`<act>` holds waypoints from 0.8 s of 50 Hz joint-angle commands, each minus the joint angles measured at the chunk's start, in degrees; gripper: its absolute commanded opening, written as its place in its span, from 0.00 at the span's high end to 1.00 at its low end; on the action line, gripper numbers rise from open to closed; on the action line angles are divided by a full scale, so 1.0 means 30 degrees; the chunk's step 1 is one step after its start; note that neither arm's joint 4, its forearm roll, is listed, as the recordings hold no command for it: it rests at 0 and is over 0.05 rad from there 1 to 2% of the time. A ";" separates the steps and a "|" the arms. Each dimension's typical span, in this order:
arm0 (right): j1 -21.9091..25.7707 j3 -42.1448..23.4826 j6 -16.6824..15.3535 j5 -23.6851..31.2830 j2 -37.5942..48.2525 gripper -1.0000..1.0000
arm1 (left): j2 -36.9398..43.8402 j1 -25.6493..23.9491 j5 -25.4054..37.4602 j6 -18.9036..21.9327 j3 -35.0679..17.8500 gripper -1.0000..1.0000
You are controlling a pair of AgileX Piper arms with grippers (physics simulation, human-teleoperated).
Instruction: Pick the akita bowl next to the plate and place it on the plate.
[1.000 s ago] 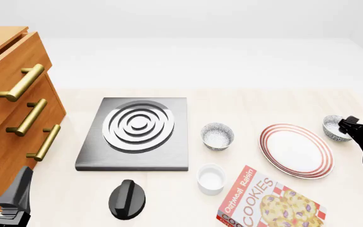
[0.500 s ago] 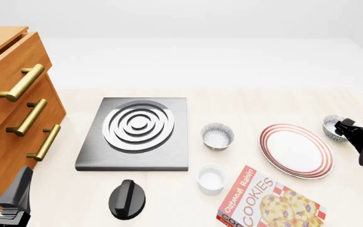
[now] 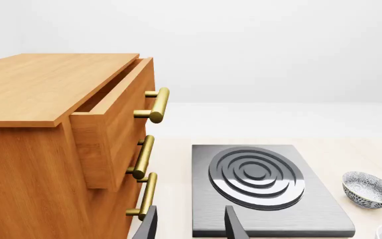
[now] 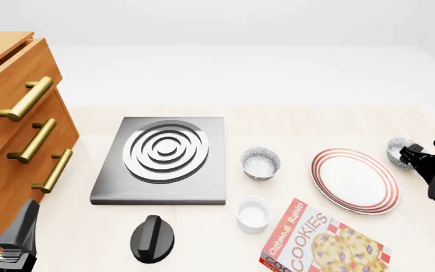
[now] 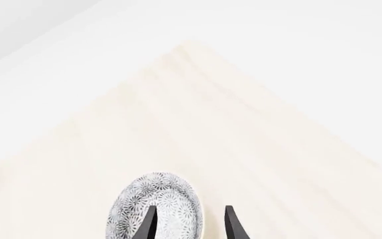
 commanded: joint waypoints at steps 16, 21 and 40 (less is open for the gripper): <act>-0.0139 -0.0318 0.0153 0.0221 0.0654 0.00 | 0.0000 0.0000 0.0000 0.0000 0.0000 0.00; -0.0171 -0.0483 0.0163 0.0280 0.0798 0.00 | 0.0000 0.0000 0.0000 0.0000 0.0000 0.00; -0.0164 -0.0487 0.0158 0.0235 0.0711 1.00 | 0.0000 0.0000 0.0000 0.0000 0.0000 0.00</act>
